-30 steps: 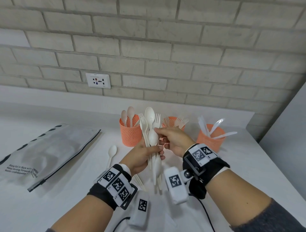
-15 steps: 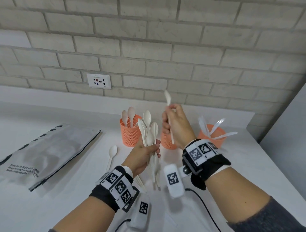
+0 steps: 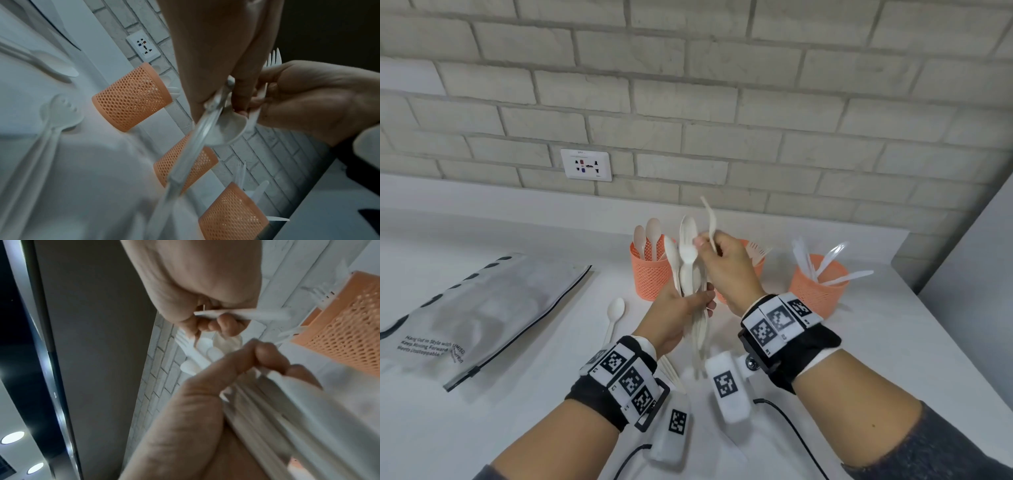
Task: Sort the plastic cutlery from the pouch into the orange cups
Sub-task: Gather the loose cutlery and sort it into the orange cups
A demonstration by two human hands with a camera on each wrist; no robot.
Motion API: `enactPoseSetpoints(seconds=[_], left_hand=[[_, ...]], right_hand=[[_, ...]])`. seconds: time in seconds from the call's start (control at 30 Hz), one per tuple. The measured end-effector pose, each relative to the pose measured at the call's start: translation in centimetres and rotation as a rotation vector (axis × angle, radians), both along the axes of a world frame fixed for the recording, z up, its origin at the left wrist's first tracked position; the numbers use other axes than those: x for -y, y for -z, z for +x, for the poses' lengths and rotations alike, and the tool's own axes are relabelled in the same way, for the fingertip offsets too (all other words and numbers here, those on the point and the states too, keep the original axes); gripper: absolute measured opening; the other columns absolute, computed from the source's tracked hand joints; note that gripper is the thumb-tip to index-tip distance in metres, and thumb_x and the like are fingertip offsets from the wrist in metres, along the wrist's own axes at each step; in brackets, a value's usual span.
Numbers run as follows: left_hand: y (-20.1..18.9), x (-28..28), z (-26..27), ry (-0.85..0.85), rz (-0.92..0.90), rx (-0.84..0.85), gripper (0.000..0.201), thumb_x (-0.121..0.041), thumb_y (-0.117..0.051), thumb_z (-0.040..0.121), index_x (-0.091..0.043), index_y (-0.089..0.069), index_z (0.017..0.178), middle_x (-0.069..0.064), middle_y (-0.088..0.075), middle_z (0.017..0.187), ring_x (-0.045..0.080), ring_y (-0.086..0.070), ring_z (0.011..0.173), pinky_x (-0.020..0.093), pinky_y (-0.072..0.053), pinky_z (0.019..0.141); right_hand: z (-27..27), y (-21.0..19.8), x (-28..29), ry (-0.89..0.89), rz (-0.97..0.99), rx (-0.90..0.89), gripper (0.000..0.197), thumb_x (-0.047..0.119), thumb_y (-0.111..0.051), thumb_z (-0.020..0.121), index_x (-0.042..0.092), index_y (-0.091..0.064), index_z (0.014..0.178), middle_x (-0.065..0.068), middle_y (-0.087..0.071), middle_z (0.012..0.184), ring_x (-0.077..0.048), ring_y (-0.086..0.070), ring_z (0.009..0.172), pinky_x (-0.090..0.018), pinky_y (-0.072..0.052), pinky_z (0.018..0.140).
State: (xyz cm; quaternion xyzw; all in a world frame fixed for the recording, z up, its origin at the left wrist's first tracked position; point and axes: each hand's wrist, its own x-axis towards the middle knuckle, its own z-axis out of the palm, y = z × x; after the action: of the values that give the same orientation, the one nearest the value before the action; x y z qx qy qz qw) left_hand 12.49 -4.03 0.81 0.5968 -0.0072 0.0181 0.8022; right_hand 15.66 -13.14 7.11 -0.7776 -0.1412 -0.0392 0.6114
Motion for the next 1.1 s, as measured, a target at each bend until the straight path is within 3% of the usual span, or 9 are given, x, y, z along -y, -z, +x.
enactPoseSetpoints(seconds=[0.07,0.23,0.33,0.43,0.6,0.73,0.83,0.97,1.1], left_hand=[[0.1,0.0,0.1,0.028,0.05,-0.003,0.017,0.011,-0.057,0.084,0.004,-0.056,0.099,0.009,-0.057,0.073,0.015,-0.057,0.057,0.025,-0.051,0.058],[0.6,-0.3,0.5,-0.042,-0.089,-0.096,0.019,0.006,-0.057,0.086,-0.002,-0.052,0.102,0.004,-0.053,0.067,0.011,-0.051,0.052,0.025,-0.048,0.052],[0.0,-1.0,1.0,-0.115,-0.305,-0.062,0.023,0.003,-0.058,0.086,-0.012,-0.05,0.101,0.0,-0.045,0.065,0.006,-0.039,0.043,0.019,-0.039,0.042],[-0.7,-1.5,1.6,-0.122,-0.432,-0.04,0.016,-0.003,-0.054,0.09,-0.012,-0.053,0.103,-0.003,-0.046,0.063,0.005,-0.038,0.04,0.016,-0.037,0.04],[-1.2,-2.2,2.2,-0.092,-0.573,-0.041,0.032,-0.013,-0.052,0.091,-0.007,-0.05,0.122,0.0,-0.062,0.068,0.008,-0.063,0.057,0.02,-0.054,0.057],[-1.2,-2.5,2.0,-0.042,-0.608,-0.023,0.032,-0.018,-0.061,0.083,-0.004,-0.054,0.111,0.006,-0.064,0.087,0.014,-0.069,0.074,0.03,-0.059,0.069],[-1.5,-3.0,1.8,-0.008,-0.621,-0.011,0.013,-0.021,-0.054,0.087,-0.02,-0.06,0.099,0.003,-0.068,0.093,0.021,-0.067,0.091,0.043,-0.049,0.09],[-1.9,-3.3,2.0,0.02,-0.565,0.0,0.011,-0.021,-0.049,0.092,-0.024,-0.058,0.097,-0.001,-0.065,0.095,0.018,-0.063,0.097,0.039,-0.052,0.081],[-1.2,-2.9,2.3,-0.015,-0.503,-0.033,0.026,-0.02,-0.049,0.092,-0.014,-0.052,0.117,0.0,-0.066,0.095,0.016,-0.062,0.098,0.035,-0.052,0.08]], right_hand=[[0.3,-0.8,0.1,0.064,0.047,-0.002,0.022,0.026,-0.035,0.1,0.016,-0.054,0.105,0.004,-0.056,0.08,-0.006,-0.054,0.071,-0.016,-0.043,0.062],[1.7,-3.5,1.9,0.103,0.367,-0.033,0.022,0.029,-0.025,0.102,0.021,-0.046,0.099,-0.003,-0.06,0.074,-0.014,-0.059,0.057,-0.033,-0.051,0.061],[1.6,-2.5,3.1,0.039,0.337,-0.048,0.018,0.034,-0.033,0.1,0.028,-0.046,0.09,-0.002,-0.045,0.061,-0.011,-0.04,0.041,-0.026,-0.039,0.043],[1.0,0.3,3.7,-0.087,0.11,-0.135,0.011,0.036,-0.055,0.091,0.026,-0.052,0.09,0.003,-0.036,0.056,-0.005,-0.031,0.037,-0.019,-0.026,0.035],[-0.6,3.0,3.8,-0.335,-0.124,-0.313,0.015,0.019,-0.069,0.082,0.024,-0.057,0.091,0.006,-0.048,0.062,-0.004,-0.039,0.048,-0.018,-0.028,0.042],[-0.8,3.0,4.0,-0.437,-0.141,-0.387,0.013,0.006,-0.06,0.088,0.019,-0.057,0.089,-0.001,-0.066,0.072,-0.001,-0.044,0.043,-0.014,-0.029,0.038],[-0.7,3.0,4.5,-0.421,-0.182,-0.401,0.018,-0.001,-0.053,0.087,0.016,-0.055,0.088,-0.006,-0.065,0.075,0.0,-0.046,0.04,-0.014,-0.03,0.039],[-0.9,3.5,4.6,-0.409,-0.21,-0.403,0.014,0.007,-0.055,0.087,0.02,-0.055,0.093,-0.002,-0.06,0.072,0.001,-0.048,0.045,-0.015,-0.03,0.042],[-0.8,3.6,4.1,-0.412,-0.285,-0.304,0.029,0.027,-0.065,0.086,0.017,-0.056,0.111,0.008,-0.057,0.07,-0.004,-0.052,0.06,-0.022,-0.039,0.052]])
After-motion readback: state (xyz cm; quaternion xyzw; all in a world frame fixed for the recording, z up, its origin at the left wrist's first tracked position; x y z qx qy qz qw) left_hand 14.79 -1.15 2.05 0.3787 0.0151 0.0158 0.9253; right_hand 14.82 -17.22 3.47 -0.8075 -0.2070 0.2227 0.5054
